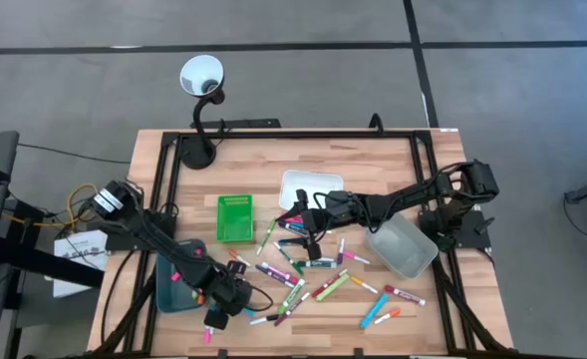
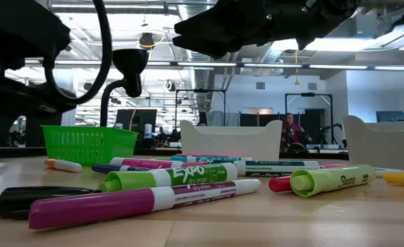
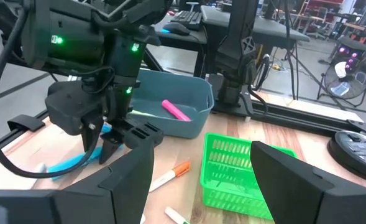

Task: Pick & Place Markers
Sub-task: Put the big blue highlighter pen into the blue bin, then put the big green marker pen into the white bin

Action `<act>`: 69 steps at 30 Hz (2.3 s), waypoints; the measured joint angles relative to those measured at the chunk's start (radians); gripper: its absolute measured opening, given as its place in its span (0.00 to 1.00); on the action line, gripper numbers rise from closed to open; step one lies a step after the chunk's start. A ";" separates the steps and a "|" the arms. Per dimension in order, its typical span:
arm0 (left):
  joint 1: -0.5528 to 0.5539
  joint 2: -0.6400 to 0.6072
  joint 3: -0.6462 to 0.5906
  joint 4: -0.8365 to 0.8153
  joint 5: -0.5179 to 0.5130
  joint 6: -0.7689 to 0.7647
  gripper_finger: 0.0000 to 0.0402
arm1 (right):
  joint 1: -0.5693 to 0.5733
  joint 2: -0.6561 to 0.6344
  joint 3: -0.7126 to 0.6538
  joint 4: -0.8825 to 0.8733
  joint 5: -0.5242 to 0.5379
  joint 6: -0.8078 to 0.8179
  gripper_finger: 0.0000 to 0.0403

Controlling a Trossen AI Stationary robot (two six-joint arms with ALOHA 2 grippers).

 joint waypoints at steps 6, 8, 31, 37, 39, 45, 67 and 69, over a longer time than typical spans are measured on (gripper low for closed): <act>0.013 0.000 -0.002 -0.002 -0.036 0.042 0.16 | 0.000 0.000 0.000 0.001 0.000 0.000 0.65; 0.018 -0.036 -0.006 -0.003 -0.052 0.011 0.15 | 0.000 0.000 0.000 0.001 0.000 0.000 0.65; -0.069 -0.705 -0.221 -0.727 -0.017 -0.913 0.20 | -0.007 0.000 0.000 -0.065 0.000 0.000 0.65; -0.034 -0.680 -0.308 -0.593 -0.003 -0.957 0.25 | -0.006 0.000 0.000 -0.083 0.000 0.001 0.65; -0.020 -0.679 -0.317 -0.583 0.029 -0.957 0.29 | -0.007 0.000 0.000 -0.083 0.000 0.001 0.65; 0.005 -0.680 -0.328 -0.535 0.059 -0.949 0.38 | -0.006 0.000 0.000 -0.080 0.000 0.001 0.65; 0.143 -0.683 -0.155 -0.153 -0.217 -0.445 0.30 | -0.005 0.000 0.000 -0.079 0.000 0.031 0.65; 0.162 -0.677 -0.155 -0.118 -0.290 -0.326 0.31 | 0.001 0.000 0.000 -0.123 0.001 0.054 0.65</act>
